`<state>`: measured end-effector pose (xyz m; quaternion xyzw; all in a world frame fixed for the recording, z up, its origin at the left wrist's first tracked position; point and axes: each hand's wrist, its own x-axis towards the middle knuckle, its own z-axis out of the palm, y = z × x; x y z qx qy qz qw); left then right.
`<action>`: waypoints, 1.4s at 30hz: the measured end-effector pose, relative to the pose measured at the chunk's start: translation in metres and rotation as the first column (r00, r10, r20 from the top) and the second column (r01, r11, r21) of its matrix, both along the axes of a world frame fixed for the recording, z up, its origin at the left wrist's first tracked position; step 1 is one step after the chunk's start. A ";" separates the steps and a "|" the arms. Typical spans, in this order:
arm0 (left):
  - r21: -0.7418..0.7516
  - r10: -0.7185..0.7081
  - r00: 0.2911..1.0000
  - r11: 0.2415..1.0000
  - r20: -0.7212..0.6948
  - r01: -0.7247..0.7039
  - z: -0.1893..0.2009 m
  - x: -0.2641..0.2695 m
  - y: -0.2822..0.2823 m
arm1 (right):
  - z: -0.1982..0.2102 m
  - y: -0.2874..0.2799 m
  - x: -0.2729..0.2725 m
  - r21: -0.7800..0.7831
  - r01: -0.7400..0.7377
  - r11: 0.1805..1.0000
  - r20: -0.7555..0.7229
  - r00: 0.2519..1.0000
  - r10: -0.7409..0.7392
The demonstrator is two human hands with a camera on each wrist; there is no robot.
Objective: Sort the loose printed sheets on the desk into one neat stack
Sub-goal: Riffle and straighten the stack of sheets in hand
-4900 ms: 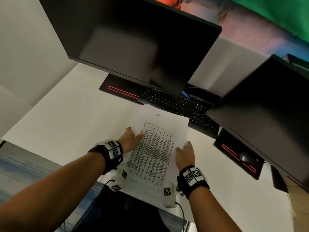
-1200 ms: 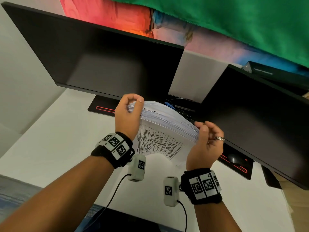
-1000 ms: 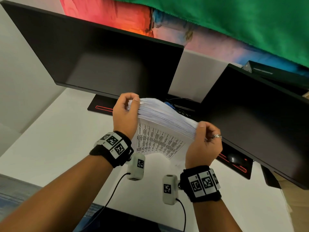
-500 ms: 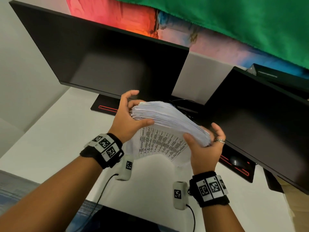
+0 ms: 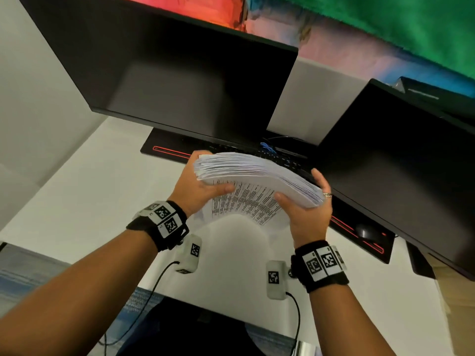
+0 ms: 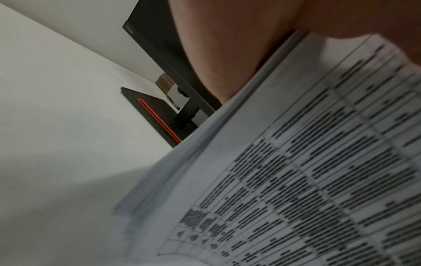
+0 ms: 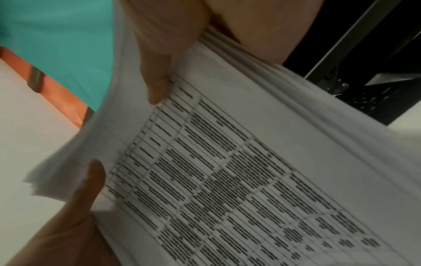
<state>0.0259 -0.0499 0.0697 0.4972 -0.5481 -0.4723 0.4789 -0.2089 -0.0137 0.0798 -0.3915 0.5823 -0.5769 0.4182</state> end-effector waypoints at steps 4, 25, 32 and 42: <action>-0.054 0.073 0.997 0.996 -0.038 -0.075 0.006 -0.004 0.000 | 0.003 -0.005 0.001 -0.021 -0.010 1.000 0.008 1.000 0.010; -0.177 0.434 0.898 0.880 -0.075 -0.440 0.035 -0.025 -0.019 | 0.019 -0.019 0.022 -0.257 0.297 0.920 0.003 0.952 -0.307; -0.206 0.419 0.908 0.887 -0.015 -0.413 0.043 -0.027 -0.022 | 0.015 -0.016 0.022 -0.284 0.265 0.921 -0.071 0.953 -0.296; -0.047 0.426 0.893 0.899 -0.149 -0.436 0.051 -0.022 -0.031 | 0.008 -0.010 0.018 -0.259 0.128 0.957 -0.007 0.991 -0.134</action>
